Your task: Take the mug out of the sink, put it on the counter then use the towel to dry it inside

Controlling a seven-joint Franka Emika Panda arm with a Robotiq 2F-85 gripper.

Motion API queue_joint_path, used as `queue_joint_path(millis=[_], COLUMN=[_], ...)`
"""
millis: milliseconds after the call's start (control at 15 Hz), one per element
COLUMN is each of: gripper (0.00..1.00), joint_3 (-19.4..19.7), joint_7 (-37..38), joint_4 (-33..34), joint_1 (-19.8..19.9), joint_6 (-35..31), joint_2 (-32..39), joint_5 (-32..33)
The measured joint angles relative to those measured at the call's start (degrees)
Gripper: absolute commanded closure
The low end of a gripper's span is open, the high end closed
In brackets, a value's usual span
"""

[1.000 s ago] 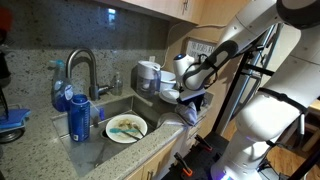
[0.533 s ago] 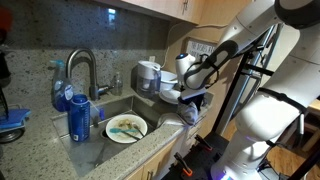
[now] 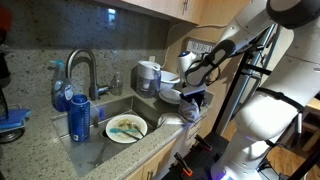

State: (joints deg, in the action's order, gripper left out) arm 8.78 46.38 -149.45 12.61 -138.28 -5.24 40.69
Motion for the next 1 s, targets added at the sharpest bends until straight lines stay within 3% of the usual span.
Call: queue_joint_path(millis=[600, 1000], gripper=[0.99, 0.99], joint_3=[0.4, -1.8], joint_7=[-1.7, -9.8], joint_4=[4.4, 7.4], joint_1=[-0.4, -2.8], joint_6=[0.2, 7.0], joint_2=[1.7, -4.2], joint_5=[0.8, -3.8])
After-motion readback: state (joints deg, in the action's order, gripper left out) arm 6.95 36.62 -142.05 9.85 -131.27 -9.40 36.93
